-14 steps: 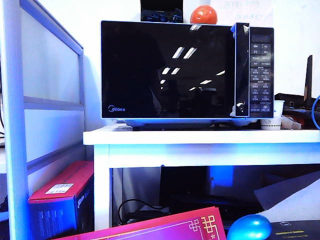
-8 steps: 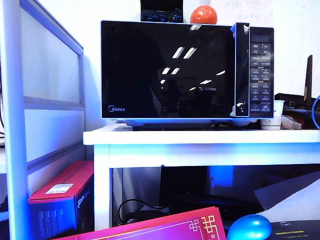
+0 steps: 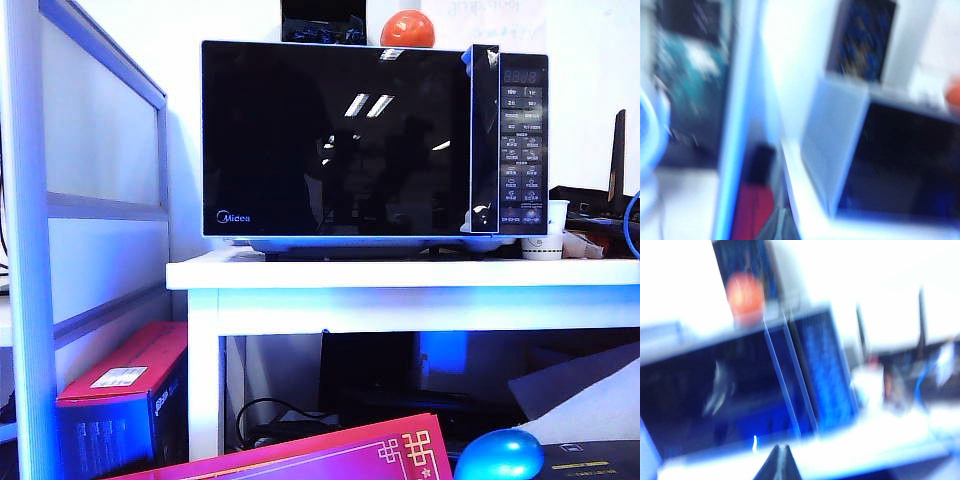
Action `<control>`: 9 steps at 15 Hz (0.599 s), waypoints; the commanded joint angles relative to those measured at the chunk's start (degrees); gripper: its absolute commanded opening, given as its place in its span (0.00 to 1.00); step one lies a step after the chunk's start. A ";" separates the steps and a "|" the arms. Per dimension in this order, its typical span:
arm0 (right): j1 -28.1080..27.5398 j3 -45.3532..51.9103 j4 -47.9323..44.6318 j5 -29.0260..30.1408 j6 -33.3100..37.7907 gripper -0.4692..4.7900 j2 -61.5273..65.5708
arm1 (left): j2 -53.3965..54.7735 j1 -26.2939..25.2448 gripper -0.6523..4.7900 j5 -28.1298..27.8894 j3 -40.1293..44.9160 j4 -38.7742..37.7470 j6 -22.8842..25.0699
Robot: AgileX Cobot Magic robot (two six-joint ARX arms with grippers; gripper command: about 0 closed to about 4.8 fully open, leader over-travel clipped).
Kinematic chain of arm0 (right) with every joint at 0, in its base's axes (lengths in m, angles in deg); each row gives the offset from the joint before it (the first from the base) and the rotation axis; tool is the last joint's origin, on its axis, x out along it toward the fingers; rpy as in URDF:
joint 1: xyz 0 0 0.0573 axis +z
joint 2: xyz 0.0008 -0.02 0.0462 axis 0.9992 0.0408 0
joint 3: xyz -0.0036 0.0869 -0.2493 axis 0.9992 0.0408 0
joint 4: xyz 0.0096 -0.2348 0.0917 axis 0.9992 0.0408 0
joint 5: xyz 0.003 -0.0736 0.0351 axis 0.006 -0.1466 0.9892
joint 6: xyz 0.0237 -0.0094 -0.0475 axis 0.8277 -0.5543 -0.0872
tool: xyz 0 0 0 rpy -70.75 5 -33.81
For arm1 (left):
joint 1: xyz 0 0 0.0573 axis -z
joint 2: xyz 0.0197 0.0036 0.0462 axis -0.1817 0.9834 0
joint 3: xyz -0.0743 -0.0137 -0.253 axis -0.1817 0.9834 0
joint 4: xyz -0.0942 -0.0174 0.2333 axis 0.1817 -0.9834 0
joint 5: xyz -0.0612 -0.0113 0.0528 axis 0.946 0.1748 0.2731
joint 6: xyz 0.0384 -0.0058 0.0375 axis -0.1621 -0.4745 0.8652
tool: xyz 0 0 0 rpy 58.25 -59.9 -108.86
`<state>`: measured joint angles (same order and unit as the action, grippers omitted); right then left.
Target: Open the microwave door, place the orange inside the microwave, then close the microwave door.
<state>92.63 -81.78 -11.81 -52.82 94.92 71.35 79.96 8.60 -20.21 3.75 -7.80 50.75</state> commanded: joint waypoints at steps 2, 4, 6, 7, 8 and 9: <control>0.00 -12.79 -0.17 -0.74 0.17 0.09 12.50 | 24.20 0.02 0.11 7.65 -24.22 0.61 0.57; 0.00 -20.87 -0.02 -0.68 -0.13 0.09 22.10 | 40.48 0.02 0.11 22.29 -42.29 0.07 1.97; 0.04 -26.82 -0.09 -0.59 -2.86 0.09 30.23 | 53.16 1.44 0.11 33.77 -58.53 -3.85 1.95; 0.07 -28.63 -0.17 -0.02 -2.86 0.09 32.54 | 56.68 2.82 0.11 35.04 -63.89 -6.64 1.97; 0.04 -30.60 -0.31 0.92 -3.21 0.09 35.30 | 61.02 4.76 0.11 35.06 -70.71 -10.64 2.36; 0.07 -33.46 -0.44 1.07 -5.79 0.09 39.98 | 66.40 7.30 0.11 35.08 -78.71 -15.32 4.81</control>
<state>92.63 -113.80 -11.53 -52.30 91.32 109.40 143.85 14.55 14.28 -70.78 -19.47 53.24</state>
